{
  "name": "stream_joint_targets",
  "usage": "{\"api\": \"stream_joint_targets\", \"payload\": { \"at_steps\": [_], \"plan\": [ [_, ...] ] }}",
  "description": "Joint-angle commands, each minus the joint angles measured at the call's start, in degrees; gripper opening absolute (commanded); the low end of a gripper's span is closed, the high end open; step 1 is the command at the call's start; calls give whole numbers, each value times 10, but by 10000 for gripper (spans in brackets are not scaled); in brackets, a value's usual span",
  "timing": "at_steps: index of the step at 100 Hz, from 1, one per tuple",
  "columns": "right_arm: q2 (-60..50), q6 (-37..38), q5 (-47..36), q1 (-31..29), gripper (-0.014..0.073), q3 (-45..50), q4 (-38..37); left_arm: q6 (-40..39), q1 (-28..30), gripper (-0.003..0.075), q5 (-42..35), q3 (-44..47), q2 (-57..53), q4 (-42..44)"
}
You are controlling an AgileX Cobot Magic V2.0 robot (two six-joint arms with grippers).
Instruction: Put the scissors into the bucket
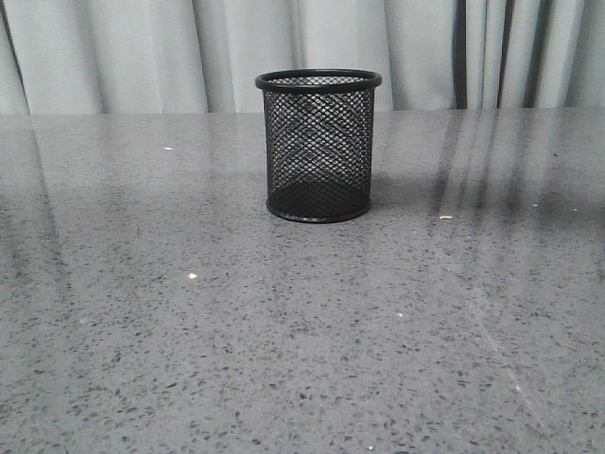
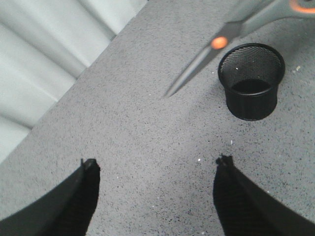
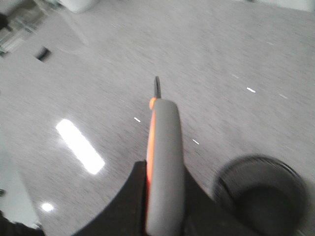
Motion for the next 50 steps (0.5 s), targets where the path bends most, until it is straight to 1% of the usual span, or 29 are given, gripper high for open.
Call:
{"api": "stream_joint_targets", "payload": {
  "at_steps": [1, 11, 23, 36, 50],
  "plan": [
    [-30, 60, 20, -4, -44, -36, -66, -29, 5, 462, -34, -19, -11, -23],
    [-30, 107, 81, -4, -44, -67, -149, -37, 5, 462, -34, -19, -11, -34],
    [-30, 144, 138, -4, -44, -103, -213, -42, 5, 462, -34, -19, -11, -36],
    [-29, 149, 203, -4, -44, -128, -233, -42, 5, 462, -34, -19, -11, -36],
    [-27, 149, 214, -4, -44, -128, -235, -42, 5, 462, -34, -19, -11, -37]
  ]
}}
